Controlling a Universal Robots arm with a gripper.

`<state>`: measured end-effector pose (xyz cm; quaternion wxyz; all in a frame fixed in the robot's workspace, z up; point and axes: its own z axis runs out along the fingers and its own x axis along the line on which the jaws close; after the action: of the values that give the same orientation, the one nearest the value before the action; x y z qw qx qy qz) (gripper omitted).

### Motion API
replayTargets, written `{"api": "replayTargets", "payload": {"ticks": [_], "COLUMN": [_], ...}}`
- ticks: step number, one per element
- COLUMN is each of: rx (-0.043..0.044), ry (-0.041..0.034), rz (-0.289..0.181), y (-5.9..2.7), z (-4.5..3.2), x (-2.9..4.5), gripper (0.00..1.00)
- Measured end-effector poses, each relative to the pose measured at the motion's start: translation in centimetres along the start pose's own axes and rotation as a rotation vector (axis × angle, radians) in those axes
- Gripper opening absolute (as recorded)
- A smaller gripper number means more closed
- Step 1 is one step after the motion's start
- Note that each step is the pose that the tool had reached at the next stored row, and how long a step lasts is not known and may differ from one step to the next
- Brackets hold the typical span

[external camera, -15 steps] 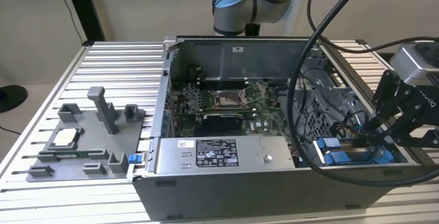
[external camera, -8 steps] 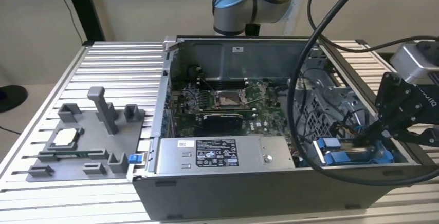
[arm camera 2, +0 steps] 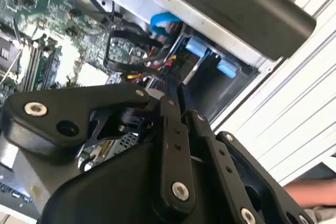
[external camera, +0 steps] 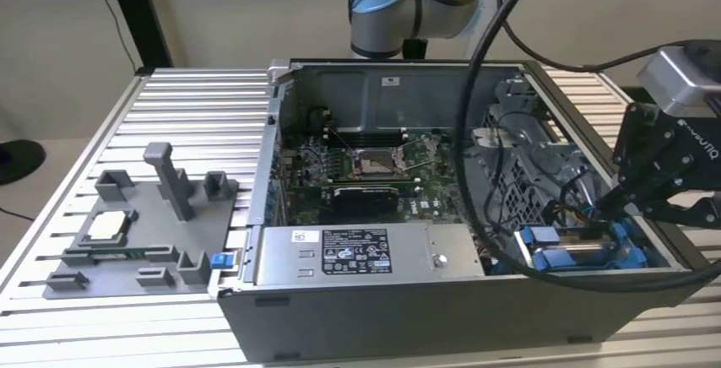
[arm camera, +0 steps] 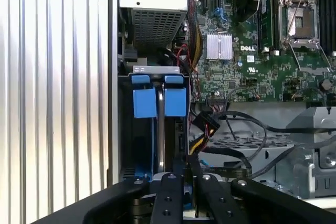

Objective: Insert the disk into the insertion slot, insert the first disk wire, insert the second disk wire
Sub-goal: 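Insert the second disk wire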

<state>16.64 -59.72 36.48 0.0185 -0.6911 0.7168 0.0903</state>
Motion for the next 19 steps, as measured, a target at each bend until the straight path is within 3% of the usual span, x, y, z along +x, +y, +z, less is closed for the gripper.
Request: {"api": "replayTargets", "payload": {"ticks": [3,6,9,12,17,19], "rx": [0.005,0.0197,0.0454,0.0648,0.0821,0.0836], "ry": [-0.0001,-0.0005,-0.0012,-0.0018,-0.0017,-0.0011], "rz": [-0.001,-0.003,-0.008,-0.013,-0.02,-0.022], "y": [1.35,2.61,2.86,2.91,2.91,2.93], "z": [0.11,0.41,0.71,1.05,1.64,1.71], "x": [0.29,0.4,0.44,0.45,0.1,-0.3], "gripper": [0.0,0.0,0.0,0.0,0.0,0.0]}}
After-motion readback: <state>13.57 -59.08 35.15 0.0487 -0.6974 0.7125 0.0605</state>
